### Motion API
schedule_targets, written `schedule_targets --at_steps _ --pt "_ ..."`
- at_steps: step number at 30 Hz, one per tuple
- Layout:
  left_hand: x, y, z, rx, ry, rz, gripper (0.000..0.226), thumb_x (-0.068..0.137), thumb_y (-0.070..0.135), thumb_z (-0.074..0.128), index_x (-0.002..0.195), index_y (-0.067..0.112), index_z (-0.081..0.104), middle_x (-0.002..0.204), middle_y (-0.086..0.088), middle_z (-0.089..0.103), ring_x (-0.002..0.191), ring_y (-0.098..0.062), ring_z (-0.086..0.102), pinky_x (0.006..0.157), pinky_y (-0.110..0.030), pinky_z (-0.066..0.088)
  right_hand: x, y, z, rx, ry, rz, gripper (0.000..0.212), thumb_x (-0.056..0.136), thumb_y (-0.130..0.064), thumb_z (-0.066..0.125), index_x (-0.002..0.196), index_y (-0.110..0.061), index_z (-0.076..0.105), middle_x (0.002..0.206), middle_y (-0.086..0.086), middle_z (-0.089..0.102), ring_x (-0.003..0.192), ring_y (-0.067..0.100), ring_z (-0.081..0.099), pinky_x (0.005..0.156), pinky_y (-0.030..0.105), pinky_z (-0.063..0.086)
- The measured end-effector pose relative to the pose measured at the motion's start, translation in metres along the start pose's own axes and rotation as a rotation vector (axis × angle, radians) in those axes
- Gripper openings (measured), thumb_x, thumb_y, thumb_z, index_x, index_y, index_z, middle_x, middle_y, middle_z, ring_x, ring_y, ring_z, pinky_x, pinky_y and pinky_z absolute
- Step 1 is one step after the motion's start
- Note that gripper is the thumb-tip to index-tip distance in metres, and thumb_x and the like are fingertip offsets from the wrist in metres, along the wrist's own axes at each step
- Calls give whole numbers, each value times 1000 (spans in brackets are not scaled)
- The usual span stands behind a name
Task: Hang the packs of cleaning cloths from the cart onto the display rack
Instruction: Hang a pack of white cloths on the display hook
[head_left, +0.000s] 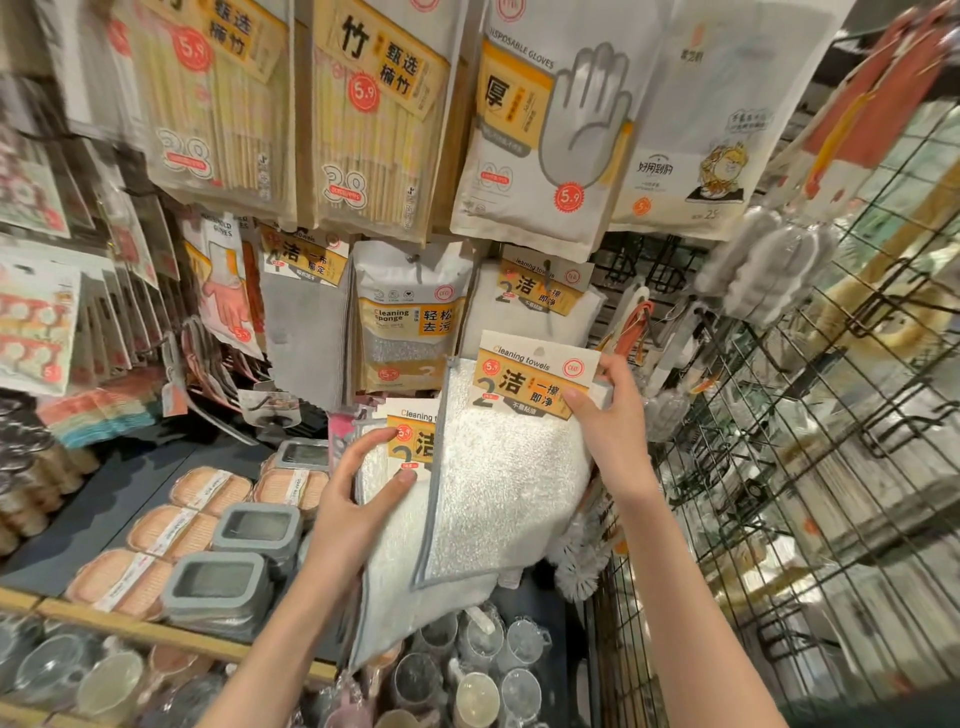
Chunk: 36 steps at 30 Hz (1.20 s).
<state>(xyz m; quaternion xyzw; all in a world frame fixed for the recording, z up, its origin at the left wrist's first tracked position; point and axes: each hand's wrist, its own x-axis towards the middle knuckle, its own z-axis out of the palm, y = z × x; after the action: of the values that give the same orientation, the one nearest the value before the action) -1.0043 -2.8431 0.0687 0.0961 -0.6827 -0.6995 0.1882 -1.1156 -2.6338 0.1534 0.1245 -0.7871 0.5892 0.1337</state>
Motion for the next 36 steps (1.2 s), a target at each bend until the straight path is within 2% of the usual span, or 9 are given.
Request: schedule_targets --at_steps 7,11,15,21,23,28,30,34,36 --pt "5 0 -1 -4 42 -15 38 83 19 72 113 39 61 116 36 58 118 10 49 104 -29 36 39 -9 0 -11 117 -12 28 86 4 58 104 -16 48 94 -19 51 88 -9 49 72 -1 38" --pt "6 5 -3 10 36 -15 38 84 17 71 115 35 60 106 48 54 102 30 43 101 -31 33 57 -9 4 -25 153 16 27 86 1 59 105 -15 49 94 -18 52 96 6 52 85 20 43" --pt "10 5 -6 20 50 -19 38 83 17 72 112 38 61 107 45 56 106 25 45 105 -38 36 70 -10 7 -69 185 4 30 86 3 60 114 -3 52 104 -5 54 97 7 48 68 -1 37" --pt "12 4 -7 23 71 8 40 83 14 72 115 34 62 116 37 57 116 15 47 108 -35 34 84 -5 16 -119 201 76 35 85 -2 63 119 -8 52 107 -5 54 102 11 50 74 16 37" --pt "13 4 -8 22 68 6 40 82 14 72 116 34 62 116 35 58 118 9 48 109 -36 34 84 -3 17 -120 214 72 34 86 -3 62 117 -9 52 107 -4 55 102 11 50 71 13 37" --pt "11 4 -5 44 42 -4 39 83 14 72 115 34 61 106 45 56 100 33 39 102 -31 31 80 2 14 -100 228 84 39 86 0 61 121 -7 47 113 -2 47 104 9 43 63 -7 32" --pt "11 3 -6 41 45 -20 40 82 17 73 112 41 63 111 41 57 104 31 39 104 -33 31 82 2 14 -109 221 72 38 85 -1 62 119 -10 47 115 -2 48 107 11 45 69 -3 35" --pt "11 2 -5 34 39 -37 40 81 21 73 106 49 62 108 48 54 105 31 38 103 -31 30 88 5 16 -109 254 73 35 84 -4 64 111 -20 48 122 5 49 116 20 45 91 26 41" --pt "11 3 -3 20 27 -29 39 82 18 72 110 43 62 108 48 54 104 32 39 102 -30 30 88 4 16 -100 254 81 37 84 -2 63 114 -17 47 122 5 50 114 19 47 80 14 41"
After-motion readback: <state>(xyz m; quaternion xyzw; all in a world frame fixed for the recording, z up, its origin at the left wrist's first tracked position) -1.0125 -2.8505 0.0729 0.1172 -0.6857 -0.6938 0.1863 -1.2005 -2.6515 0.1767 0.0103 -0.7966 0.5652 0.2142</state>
